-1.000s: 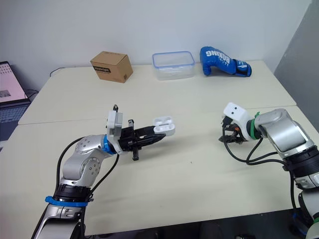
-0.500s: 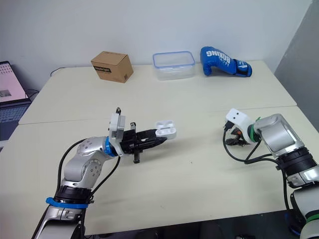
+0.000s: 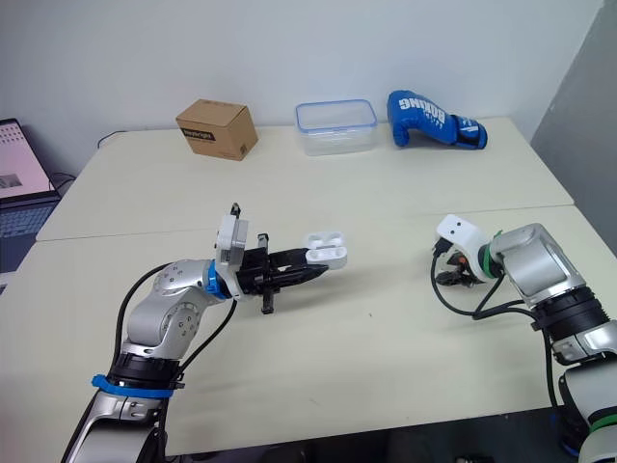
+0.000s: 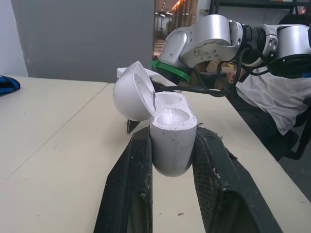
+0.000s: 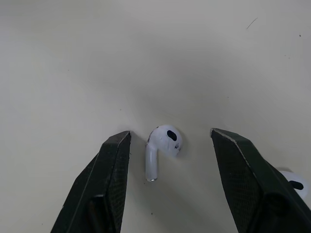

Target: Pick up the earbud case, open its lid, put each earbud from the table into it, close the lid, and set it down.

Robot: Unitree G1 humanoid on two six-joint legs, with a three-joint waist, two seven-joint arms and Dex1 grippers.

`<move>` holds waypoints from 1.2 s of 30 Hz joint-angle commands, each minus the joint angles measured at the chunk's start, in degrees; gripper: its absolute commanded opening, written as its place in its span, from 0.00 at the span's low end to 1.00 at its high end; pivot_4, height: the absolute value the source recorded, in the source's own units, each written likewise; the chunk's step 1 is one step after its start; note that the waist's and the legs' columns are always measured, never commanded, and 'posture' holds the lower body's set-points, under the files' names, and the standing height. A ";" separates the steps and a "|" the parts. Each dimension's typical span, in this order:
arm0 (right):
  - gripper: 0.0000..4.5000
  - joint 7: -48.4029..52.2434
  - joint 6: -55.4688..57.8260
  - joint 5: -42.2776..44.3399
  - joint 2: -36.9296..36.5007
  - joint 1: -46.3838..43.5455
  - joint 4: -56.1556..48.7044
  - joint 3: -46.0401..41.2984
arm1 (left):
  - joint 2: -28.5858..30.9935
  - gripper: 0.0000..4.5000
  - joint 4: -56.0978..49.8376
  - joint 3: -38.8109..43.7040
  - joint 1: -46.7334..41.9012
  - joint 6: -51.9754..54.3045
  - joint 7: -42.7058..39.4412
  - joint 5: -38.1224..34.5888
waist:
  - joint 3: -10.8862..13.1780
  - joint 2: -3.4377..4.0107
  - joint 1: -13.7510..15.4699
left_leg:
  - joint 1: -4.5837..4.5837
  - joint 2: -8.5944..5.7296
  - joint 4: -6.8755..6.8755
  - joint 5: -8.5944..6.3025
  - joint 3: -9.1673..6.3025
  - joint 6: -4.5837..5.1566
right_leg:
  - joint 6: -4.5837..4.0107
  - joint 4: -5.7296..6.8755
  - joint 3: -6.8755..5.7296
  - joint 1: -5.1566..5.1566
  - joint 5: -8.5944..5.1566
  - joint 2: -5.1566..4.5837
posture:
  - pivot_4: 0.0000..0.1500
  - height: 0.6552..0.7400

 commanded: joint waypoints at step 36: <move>0.08 21.62 -13.56 -4.08 -9.28 6.55 -17.20 4.44 | 1.17 0.17 -5.08 -0.52 2.23 -0.99 -1.71 -0.06 | 0.00 0.00 0.09 | 0.01 0.01 0.02 0.00 0.02 0.00 | 0.01 0.00 0.00 0.01 0.00 -0.01 | 1.00 0.89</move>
